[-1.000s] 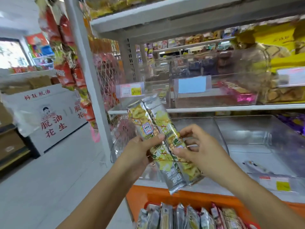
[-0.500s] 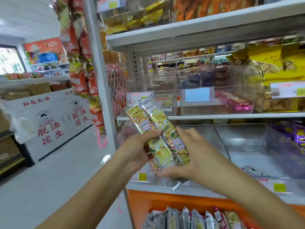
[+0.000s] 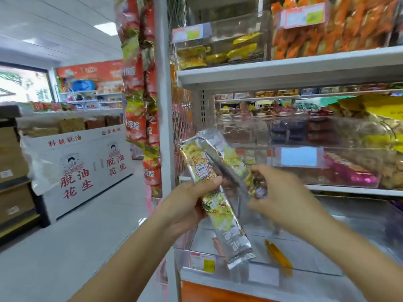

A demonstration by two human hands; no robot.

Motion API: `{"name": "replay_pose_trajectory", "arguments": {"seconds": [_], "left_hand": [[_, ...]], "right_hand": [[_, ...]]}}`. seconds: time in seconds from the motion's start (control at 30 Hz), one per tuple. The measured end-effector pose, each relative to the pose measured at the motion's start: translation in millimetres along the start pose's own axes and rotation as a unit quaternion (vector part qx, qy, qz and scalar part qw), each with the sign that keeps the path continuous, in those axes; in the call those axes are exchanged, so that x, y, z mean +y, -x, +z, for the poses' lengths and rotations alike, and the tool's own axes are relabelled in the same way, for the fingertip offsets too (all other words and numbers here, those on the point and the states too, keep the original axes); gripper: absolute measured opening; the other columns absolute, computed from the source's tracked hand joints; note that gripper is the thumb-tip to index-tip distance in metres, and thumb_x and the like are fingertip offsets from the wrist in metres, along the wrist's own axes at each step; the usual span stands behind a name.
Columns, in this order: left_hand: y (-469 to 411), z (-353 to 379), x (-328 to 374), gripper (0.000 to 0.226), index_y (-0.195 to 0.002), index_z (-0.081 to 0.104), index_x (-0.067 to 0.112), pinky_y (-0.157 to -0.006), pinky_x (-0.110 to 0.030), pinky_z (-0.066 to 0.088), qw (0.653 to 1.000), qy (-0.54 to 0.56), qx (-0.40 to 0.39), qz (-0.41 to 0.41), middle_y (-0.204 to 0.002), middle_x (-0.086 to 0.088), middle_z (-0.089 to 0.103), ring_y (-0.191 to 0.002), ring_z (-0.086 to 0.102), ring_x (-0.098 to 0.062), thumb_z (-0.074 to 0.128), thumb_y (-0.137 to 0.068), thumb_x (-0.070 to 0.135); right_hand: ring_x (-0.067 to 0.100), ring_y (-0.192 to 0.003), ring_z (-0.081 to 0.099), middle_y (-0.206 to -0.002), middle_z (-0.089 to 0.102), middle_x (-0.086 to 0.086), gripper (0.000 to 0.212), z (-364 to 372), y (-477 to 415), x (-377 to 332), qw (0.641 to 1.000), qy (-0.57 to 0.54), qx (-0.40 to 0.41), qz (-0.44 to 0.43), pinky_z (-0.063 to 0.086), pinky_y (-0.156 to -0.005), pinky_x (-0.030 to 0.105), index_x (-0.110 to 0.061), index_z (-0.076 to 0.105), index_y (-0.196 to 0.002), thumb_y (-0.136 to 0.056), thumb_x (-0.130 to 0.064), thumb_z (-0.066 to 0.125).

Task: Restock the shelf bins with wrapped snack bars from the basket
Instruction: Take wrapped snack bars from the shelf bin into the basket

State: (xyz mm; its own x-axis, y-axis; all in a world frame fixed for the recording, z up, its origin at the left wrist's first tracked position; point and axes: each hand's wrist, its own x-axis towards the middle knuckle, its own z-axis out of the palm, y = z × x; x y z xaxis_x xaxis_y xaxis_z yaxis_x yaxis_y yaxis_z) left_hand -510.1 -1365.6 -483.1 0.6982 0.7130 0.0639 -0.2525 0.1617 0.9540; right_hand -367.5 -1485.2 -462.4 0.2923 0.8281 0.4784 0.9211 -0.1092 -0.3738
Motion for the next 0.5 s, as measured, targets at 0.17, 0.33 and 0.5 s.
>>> {"name": "replay_pose_trajectory", "arguments": {"seconds": [0.17, 0.33, 0.5], "left_hand": [[-8, -22, 9, 0.031, -0.100, 0.072, 0.004, -0.073, -0.033, 0.057, 0.997, 0.007, -0.050, -0.052, -0.100, -0.014, 0.072, -0.078, 0.071, -0.022, 0.059, -0.074, 0.016], [-16, -29, 0, 0.023, -0.096, 0.075, 0.002, -0.074, -0.037, 0.060, 0.992, -0.006, -0.087, -0.095, -0.104, -0.018, 0.070, -0.083, 0.072, -0.027, 0.063, -0.078, 0.011], [-20, -18, -12, 0.036, -0.107, 0.069, -0.003, -0.093, -0.043, 0.052, 0.986, -0.048, -0.098, -0.127, -0.117, -0.025, 0.064, -0.103, 0.063, -0.033, 0.071, -0.075, 0.013]], "right_hand": [[0.020, -0.090, 0.061, -0.098, 0.066, -0.002, 0.050, -41, -37, 34, 0.979, 0.085, 0.029, -0.185, 0.047, -0.078, 0.031, -0.018, 0.067, -0.105, -0.063, 0.009, 0.069], [0.020, -0.105, 0.058, -0.105, 0.065, -0.004, 0.040, -45, -51, 40, 0.936, 0.144, -0.016, -0.322, 0.048, -0.092, 0.041, -0.020, 0.068, -0.102, -0.071, 0.005, 0.068], [0.020, -0.110, 0.049, -0.109, 0.060, -0.006, 0.049, -10, -47, 34, 0.893, 0.198, -0.058, -0.399, 0.050, -0.083, 0.040, -0.025, 0.064, -0.108, -0.071, 0.008, 0.063]]}}
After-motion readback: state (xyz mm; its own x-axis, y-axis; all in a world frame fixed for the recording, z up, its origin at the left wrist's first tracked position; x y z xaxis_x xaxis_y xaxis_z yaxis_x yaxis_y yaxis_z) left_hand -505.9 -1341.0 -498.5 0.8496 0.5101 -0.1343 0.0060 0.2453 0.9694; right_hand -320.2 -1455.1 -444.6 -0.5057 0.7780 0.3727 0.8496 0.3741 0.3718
